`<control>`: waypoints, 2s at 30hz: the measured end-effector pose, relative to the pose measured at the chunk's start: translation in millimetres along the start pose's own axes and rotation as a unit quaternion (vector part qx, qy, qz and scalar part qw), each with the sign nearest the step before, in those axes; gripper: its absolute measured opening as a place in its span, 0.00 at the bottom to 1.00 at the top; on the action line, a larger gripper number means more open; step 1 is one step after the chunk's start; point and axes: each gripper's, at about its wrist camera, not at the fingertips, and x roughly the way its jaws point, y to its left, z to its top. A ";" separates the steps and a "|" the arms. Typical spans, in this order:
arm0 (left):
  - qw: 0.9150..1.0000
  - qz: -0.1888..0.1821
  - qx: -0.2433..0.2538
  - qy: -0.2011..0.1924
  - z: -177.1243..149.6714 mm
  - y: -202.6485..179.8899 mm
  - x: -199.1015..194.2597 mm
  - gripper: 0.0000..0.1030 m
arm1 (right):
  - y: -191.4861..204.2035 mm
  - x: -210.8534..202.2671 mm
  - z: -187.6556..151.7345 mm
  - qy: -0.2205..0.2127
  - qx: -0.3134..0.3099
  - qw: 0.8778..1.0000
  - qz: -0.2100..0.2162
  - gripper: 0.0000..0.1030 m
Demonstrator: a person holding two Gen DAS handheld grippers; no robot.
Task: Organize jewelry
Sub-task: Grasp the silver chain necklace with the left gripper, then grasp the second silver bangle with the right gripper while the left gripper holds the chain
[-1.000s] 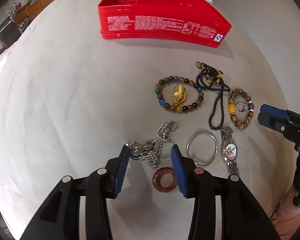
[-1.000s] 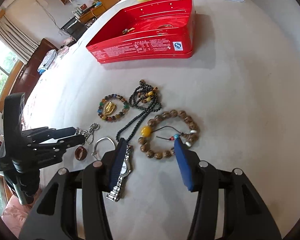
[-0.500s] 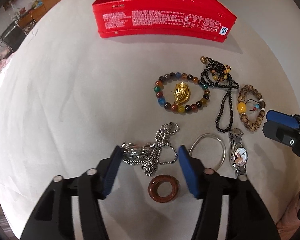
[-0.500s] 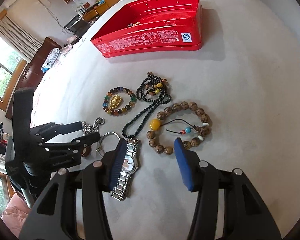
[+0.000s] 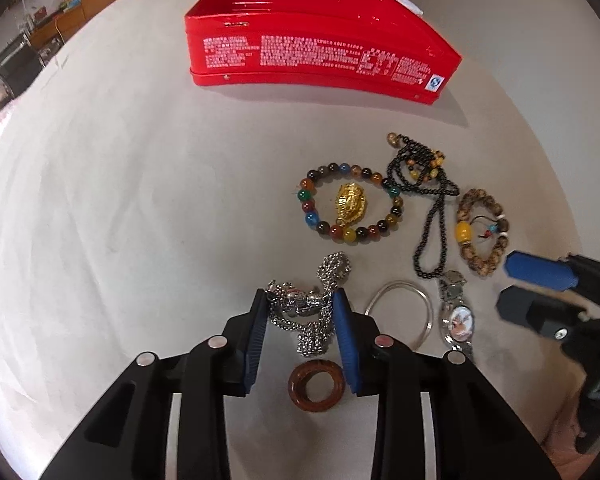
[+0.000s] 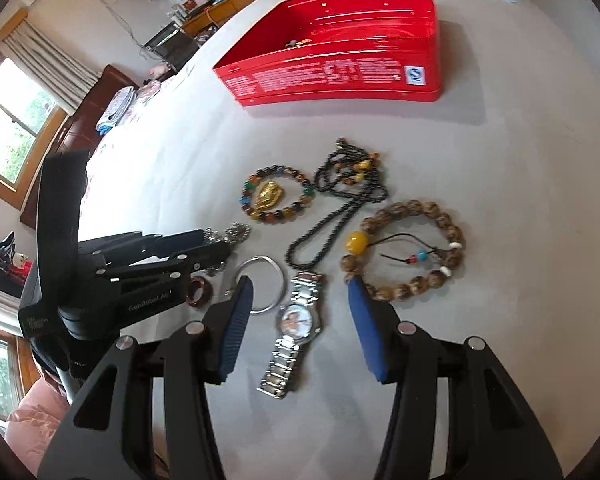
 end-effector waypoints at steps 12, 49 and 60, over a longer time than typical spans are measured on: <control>0.998 -0.015 -0.030 -0.058 -5.6 36.1 -47.8 0.32 | 36.8 30.8 -1.4 0.051 -0.022 0.998 0.018 0.49; 0.997 -0.018 -0.039 -0.064 -6.5 50.5 -52.3 0.32 | 63.7 65.3 6.5 0.057 -0.073 0.990 -0.108 0.47; 0.996 -0.013 -0.036 -0.083 1.7 45.7 -67.5 0.32 | 57.4 16.0 25.9 0.007 -0.061 0.994 -0.093 0.47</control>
